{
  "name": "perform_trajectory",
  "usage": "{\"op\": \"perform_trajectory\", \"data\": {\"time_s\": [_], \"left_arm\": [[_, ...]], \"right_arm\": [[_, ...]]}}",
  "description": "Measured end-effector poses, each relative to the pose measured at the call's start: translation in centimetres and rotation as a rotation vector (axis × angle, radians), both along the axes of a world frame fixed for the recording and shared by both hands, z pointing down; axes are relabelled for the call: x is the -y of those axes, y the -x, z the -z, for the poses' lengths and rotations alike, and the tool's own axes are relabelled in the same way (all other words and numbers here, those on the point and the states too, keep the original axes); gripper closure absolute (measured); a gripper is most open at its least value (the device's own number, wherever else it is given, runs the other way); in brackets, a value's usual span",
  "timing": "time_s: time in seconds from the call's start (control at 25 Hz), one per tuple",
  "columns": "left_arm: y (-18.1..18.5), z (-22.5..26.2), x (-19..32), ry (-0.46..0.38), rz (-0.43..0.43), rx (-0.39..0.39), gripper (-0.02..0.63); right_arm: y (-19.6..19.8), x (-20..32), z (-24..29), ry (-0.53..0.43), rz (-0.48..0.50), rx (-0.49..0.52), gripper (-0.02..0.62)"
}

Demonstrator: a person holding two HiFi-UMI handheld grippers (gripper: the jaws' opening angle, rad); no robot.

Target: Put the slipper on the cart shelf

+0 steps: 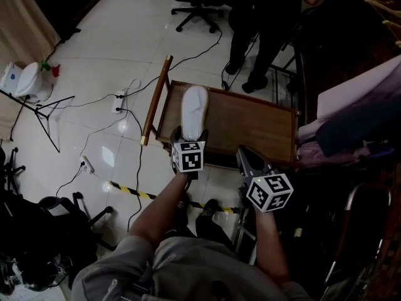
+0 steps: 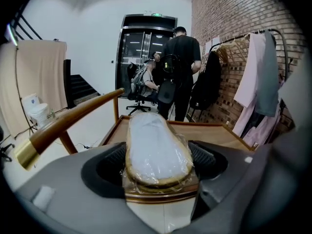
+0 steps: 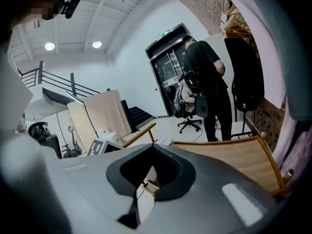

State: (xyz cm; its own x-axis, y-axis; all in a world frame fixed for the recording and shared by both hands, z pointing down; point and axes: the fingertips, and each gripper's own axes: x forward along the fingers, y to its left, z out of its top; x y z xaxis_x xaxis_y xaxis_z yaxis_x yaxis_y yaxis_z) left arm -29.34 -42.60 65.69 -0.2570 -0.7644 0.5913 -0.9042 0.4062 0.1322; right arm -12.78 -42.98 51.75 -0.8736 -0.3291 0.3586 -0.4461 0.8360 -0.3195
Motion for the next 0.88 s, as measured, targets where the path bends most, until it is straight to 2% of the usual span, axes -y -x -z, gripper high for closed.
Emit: {"op": "perform_trajectory", "data": {"time_s": [0.32, 0.64, 0.88], "left_arm": [[-0.6, 6.7, 0.9, -0.103, -0.045, 0.029, 0.201], [-4.7, 11.2, 1.6, -0.180, -0.106, 0.035, 0.201], [-8.1, 14.0, 2.3, -0.234, -0.227, 0.020, 0.201]], "right_arm": [[-0.5, 0.4, 2.4, -0.036, -0.018, 0.046, 0.595], [-4.7, 1.0, 4.9, -0.080, -0.073, 0.091, 0.595], [-8.2, 1.0, 6.3, -0.113, -0.162, 0.103, 0.595]]}}
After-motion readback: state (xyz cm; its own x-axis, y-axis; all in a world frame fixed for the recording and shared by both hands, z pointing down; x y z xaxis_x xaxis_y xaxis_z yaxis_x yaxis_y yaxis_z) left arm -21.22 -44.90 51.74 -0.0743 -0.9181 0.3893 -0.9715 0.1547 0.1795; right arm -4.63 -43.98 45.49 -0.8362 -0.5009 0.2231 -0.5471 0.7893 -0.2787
